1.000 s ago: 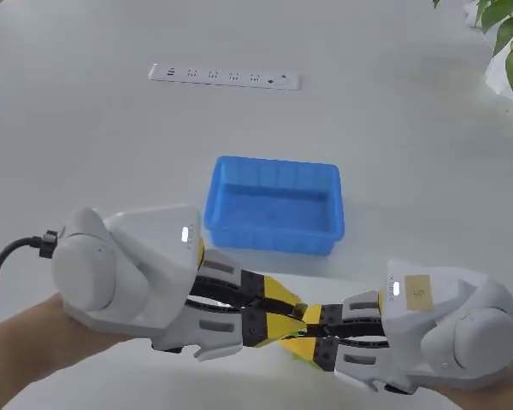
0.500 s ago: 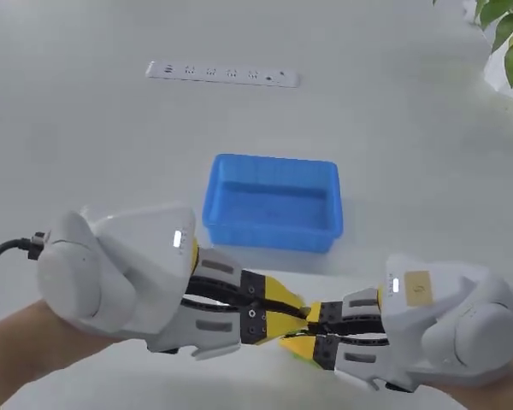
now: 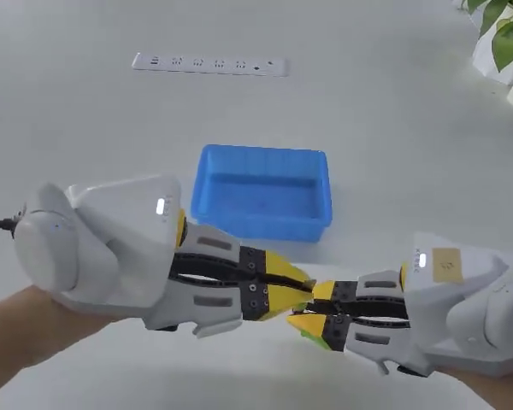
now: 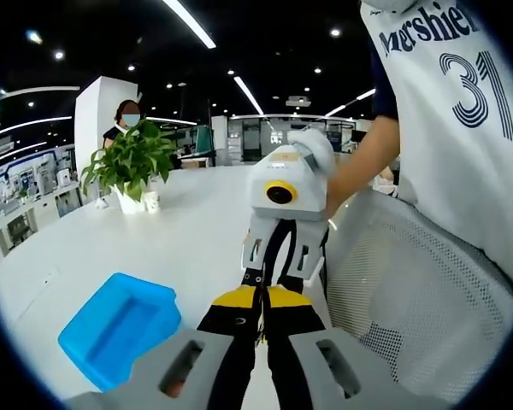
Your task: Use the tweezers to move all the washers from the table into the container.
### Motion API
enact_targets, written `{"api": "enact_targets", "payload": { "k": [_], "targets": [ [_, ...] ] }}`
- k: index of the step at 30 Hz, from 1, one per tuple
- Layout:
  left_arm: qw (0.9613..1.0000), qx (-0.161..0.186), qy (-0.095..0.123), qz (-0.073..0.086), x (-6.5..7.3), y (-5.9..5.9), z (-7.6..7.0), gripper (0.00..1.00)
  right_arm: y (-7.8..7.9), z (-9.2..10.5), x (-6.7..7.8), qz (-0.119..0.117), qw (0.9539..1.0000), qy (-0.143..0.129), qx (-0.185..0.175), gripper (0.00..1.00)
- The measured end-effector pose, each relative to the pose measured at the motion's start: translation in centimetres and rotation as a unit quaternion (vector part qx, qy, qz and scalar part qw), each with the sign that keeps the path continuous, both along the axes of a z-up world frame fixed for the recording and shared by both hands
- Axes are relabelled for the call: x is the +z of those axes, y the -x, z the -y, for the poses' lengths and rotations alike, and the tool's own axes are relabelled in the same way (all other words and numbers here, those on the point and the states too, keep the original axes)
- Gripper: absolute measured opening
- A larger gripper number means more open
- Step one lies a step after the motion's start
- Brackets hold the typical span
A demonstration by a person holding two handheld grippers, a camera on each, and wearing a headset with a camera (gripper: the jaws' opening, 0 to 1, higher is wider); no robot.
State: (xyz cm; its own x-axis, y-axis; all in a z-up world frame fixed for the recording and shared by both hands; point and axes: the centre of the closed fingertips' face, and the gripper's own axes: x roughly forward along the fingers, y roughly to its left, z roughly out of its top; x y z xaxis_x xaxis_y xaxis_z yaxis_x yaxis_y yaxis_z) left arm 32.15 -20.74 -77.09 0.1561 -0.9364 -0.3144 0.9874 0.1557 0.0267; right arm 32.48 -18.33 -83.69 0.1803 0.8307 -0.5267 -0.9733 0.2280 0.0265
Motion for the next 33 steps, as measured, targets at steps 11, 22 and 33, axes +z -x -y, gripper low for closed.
{"api": "enact_targets", "payload": {
  "k": [11, 22, 33],
  "targets": [
    [0.9999, -0.010, 0.007, 0.008, 0.4, -1.0, 1.6, 0.04, -1.5, 1.7, 0.4, 0.018, 0.9995, 0.004, -0.026, 0.11],
    [0.9999, -0.015, 0.004, 0.007, -0.1, -1.5, 2.5, 0.05, -2.2, 2.6, -0.1, 0.018, 0.9987, 0.010, -0.046, 0.13],
    [0.9999, -0.010, 0.008, -0.005, -0.6, -1.4, 2.3, 0.05, -2.0, 2.3, -0.9, 0.013, 0.9989, 0.015, -0.043, 0.13]
  ]
}}
